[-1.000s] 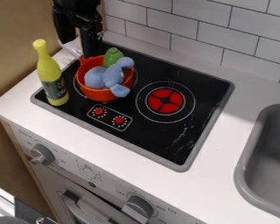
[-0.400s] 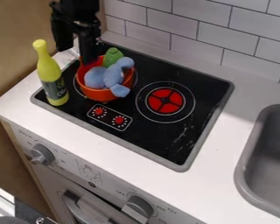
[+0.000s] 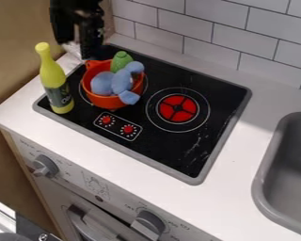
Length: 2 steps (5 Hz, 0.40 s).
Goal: Take the yellow bottle with black label and put it on the right burner
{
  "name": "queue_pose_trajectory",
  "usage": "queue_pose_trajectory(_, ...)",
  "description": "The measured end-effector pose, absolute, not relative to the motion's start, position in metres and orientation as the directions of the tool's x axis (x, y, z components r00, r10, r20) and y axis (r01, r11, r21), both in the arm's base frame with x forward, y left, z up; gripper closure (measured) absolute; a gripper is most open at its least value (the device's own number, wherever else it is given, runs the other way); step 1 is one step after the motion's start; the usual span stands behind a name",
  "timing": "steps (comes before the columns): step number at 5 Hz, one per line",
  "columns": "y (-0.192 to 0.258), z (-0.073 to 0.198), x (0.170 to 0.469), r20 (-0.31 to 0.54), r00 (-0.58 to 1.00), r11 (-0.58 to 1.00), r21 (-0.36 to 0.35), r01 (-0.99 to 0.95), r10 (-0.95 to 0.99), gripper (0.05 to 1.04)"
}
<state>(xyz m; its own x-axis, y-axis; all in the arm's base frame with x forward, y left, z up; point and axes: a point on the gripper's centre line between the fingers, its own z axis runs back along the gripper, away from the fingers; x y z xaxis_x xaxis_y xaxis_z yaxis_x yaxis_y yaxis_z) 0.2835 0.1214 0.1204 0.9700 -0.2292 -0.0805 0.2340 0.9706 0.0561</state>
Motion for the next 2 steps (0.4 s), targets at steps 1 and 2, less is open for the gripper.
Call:
queue_pose_trajectory(1,0.124,0.1232,0.277,-0.071,0.96,0.958,0.077,0.276,-0.271,0.086)
queue_pose_trajectory(2,0.129,0.1284,0.2718,-0.027,0.948,0.94,0.122,0.319,-0.318,0.086)
